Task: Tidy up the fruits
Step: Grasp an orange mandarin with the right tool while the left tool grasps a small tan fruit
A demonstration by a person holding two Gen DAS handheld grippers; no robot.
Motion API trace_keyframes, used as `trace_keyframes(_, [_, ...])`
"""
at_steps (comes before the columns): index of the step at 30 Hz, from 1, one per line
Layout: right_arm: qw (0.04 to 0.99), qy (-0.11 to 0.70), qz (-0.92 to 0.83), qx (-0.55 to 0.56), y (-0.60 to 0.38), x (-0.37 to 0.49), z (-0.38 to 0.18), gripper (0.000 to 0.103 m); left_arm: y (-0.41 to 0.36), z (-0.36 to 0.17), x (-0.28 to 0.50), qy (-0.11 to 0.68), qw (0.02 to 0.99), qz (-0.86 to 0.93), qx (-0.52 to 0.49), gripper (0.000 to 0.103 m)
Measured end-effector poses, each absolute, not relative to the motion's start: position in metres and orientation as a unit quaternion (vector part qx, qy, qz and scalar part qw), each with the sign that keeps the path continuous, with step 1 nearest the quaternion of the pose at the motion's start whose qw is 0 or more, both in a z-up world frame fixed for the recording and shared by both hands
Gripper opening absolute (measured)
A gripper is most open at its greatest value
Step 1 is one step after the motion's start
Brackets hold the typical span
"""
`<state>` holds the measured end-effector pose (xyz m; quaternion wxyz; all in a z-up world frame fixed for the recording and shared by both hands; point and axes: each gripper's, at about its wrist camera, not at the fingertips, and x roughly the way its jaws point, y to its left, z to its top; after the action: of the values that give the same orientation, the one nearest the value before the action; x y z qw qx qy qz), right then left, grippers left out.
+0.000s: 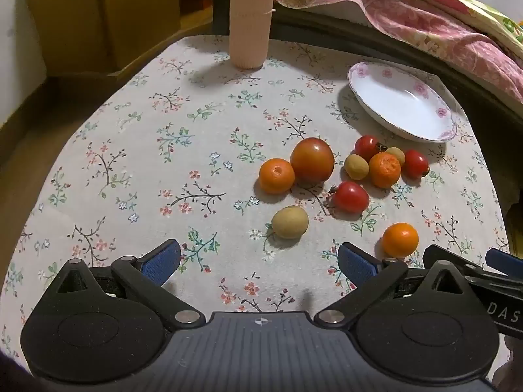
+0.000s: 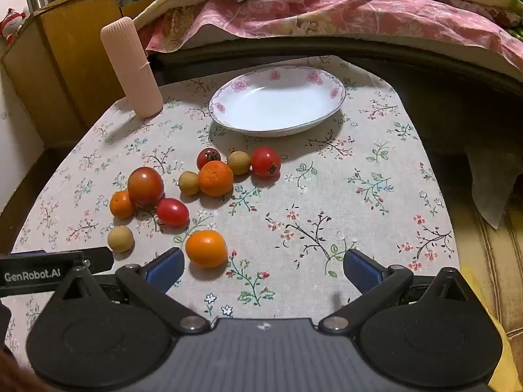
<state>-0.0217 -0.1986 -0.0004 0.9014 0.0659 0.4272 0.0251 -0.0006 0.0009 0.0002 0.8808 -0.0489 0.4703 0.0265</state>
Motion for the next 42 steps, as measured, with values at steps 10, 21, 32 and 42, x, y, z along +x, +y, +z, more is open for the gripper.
trace_keyframes(10, [0.898, 0.433, 0.028, 0.065, -0.195, -0.017, -0.006, 0.103, 0.000, -0.006, -0.003, 0.478, 0.875, 0.029, -0.073, 0.103])
trace_keyframes(21, [0.900, 0.432, 0.054, 0.034, -0.187, -0.012, -0.008, 0.102, 0.003, -0.006, 0.002, 0.475, 0.878, 0.032, -0.054, 0.102])
trace_keyframes(32, [0.889, 0.447, 0.101, 0.002, -0.172, 0.003, -0.017, 0.068, 0.003, -0.013, 0.004, 0.472, 0.881, 0.015, -0.037, 0.101])
trace_keyframes(42, [0.869, 0.472, 0.150, 0.013, -0.169, 0.015, -0.023, 0.034, -0.002, -0.022, 0.013, 0.470, 0.882, -0.010, -0.010, 0.099])
